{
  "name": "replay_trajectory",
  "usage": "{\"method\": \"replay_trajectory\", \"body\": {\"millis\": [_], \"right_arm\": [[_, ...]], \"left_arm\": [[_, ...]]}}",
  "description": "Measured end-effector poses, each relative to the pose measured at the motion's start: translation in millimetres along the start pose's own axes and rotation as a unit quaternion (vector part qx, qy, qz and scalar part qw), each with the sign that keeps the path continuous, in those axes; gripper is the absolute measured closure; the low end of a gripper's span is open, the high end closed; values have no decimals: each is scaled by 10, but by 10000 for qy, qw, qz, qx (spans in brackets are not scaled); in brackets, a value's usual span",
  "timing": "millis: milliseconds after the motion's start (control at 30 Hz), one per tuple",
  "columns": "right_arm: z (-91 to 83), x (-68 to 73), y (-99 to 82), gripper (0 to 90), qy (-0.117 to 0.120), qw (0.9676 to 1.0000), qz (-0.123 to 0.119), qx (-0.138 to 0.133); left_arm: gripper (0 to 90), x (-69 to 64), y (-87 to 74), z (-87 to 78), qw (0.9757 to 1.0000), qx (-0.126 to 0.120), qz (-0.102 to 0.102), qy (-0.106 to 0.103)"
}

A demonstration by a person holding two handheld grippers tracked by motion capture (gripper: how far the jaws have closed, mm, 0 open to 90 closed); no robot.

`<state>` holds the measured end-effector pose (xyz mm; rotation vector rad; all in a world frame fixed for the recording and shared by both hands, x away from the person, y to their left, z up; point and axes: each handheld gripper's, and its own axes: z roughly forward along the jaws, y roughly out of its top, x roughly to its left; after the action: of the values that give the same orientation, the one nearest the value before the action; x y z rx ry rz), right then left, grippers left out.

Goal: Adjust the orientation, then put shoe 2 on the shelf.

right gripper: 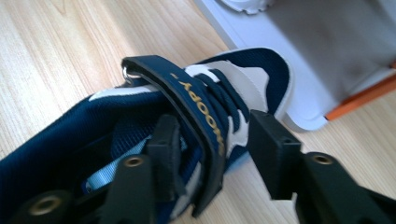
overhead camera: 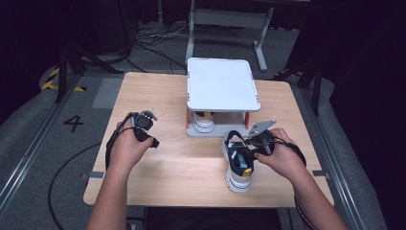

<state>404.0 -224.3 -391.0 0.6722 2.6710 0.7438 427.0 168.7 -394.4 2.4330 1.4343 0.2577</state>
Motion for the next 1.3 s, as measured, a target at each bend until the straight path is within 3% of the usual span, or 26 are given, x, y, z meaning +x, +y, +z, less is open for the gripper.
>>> {"method": "replay_trajectory", "body": {"millis": [100, 133, 167, 400, 500, 733, 900, 1100, 1267, 1300], "right_arm": [[64, 41, 28, 710, -50, 9999, -69, -73], [64, 41, 28, 710, -50, 9999, -69, -73], [63, 66, 41, 745, -170, 9998, -54, -63], [3, 109, 54, 772, -381, 9990, -136, -214], [-85, 109, 82, 773, -469, 9982, -149, -345], [-159, -23, 245, 776, -706, 9961, -162, -496], [17, -215, 418, 776, -995, 9930, -395, -506], [237, -277, 521, 776, -1248, 9876, -780, -544], [338, -329, 540, 780, -1329, 9863, -839, -493], [372, -305, 538, 741, -1311, 9871, -775, -497]], "left_arm": [[348, 5, -18, -20, 10000, -31, -4, -32], [348, 16, -27, -29, 10000, -63, -4, -38], [348, 35, -39, -47, 10000, -78, -49, -17], [348, 52, -17, -59, 9999, -124, -74, -28], [349, 15, 19, -65, 9999, -140, 45, -83], [350, 30, 20, -69, 9998, -186, 25, -101], [351, 71, -41, -75, 9998, -146, -41, -86], [351, 120, -152, -126, 9996, -191, -206, -52], [352, 134, -200, -145, 9995, -182, -242, -33], [352, 137, -208, -146, 9995, -187, -238, -22]]}}
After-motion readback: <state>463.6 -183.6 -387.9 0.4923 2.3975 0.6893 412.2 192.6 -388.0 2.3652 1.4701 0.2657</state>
